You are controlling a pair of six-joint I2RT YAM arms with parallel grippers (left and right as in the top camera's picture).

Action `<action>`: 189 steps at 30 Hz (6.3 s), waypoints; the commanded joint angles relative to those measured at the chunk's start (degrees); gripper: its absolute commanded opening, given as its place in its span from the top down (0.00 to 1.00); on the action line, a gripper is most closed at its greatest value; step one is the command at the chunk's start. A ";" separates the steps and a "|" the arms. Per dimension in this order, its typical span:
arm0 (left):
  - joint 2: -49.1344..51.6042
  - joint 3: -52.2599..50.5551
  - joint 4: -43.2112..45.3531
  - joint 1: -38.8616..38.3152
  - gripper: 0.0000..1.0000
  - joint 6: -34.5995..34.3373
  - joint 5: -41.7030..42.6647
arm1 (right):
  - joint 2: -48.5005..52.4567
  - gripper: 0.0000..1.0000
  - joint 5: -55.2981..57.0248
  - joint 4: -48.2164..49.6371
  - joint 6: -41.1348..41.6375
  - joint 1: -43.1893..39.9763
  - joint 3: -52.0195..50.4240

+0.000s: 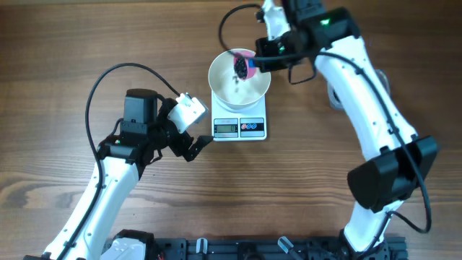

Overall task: Scoop item into bowl and weigh 150g on scale
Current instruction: 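Tip the scoop with right gripper to pour beans into the bowl, then move the empty scoop with right gripper back to the bean tub, then dig the scoop into the beans with right gripper to refill, then carry the filled scoop with right gripper over the bowl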

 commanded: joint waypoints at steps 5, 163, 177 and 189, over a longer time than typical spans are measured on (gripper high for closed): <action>0.15 -0.35 0.15 0.22 0.00 -0.37 0.04 | -2.67 0.96 27.15 -1.25 0.57 9.46 1.70; 0.15 -0.35 -0.09 0.22 0.00 -0.37 0.04 | -5.84 0.96 -34.10 2.03 -18.97 -56.28 -34.21; 0.15 -0.35 -0.09 0.22 0.00 -0.37 0.04 | -5.86 0.96 -49.55 -4.50 -29.40 -62.27 -34.21; 0.15 -0.35 -0.09 0.22 0.00 -0.37 0.04 | -7.17 0.96 -54.47 -9.92 -33.53 -53.24 -34.10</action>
